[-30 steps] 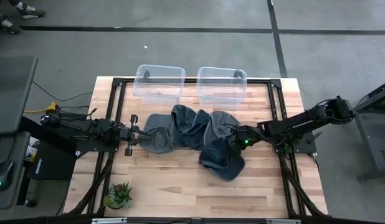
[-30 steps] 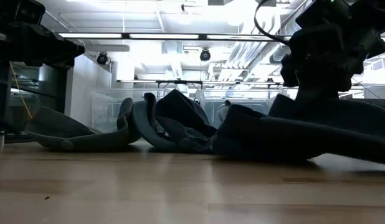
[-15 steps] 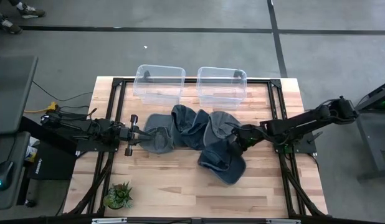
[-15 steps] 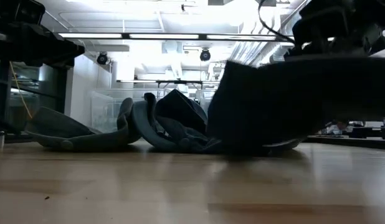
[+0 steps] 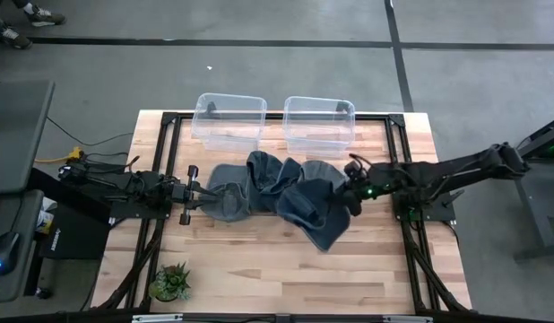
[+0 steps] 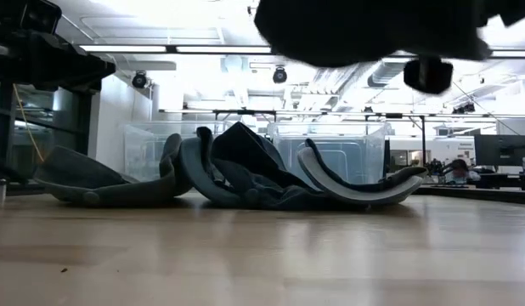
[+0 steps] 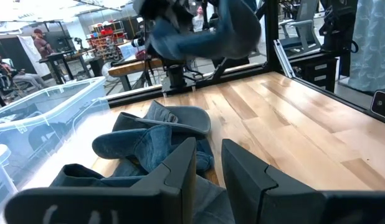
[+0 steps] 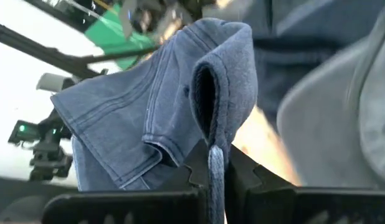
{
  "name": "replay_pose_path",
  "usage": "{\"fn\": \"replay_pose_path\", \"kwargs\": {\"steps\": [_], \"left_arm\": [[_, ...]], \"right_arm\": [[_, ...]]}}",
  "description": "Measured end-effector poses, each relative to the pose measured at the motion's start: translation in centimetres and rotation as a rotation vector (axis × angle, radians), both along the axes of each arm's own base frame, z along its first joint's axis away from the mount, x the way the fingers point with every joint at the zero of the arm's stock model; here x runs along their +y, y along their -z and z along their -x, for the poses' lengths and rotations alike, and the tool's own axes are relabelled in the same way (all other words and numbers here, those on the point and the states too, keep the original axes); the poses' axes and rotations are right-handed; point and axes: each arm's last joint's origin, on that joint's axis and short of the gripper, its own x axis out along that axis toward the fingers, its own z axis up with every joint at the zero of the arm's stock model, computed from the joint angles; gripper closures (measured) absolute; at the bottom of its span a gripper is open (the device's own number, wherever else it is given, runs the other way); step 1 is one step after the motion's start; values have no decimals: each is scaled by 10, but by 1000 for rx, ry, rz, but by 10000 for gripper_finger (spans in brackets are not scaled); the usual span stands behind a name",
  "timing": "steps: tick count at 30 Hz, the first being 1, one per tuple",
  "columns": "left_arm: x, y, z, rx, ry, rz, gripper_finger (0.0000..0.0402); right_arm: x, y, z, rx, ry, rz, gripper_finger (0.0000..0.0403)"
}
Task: Pick & Place hat
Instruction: Put the bottom black cap into the right transparent bin
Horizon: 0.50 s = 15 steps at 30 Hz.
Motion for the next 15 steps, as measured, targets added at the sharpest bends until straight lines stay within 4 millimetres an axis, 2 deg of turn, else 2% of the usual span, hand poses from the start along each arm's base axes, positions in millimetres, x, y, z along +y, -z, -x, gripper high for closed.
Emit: {"fn": "replay_pose_path", "kwargs": {"steps": [7, 15], "left_arm": [[0, 0, 0, 0, 0, 0, 328], [0, 0, 0, 0, 0, 0, 328]], "right_arm": [[-4, -38, 0, -6, 65, 178, 393], [-10, -70, 3, -36, 196, 376, 393]]}}
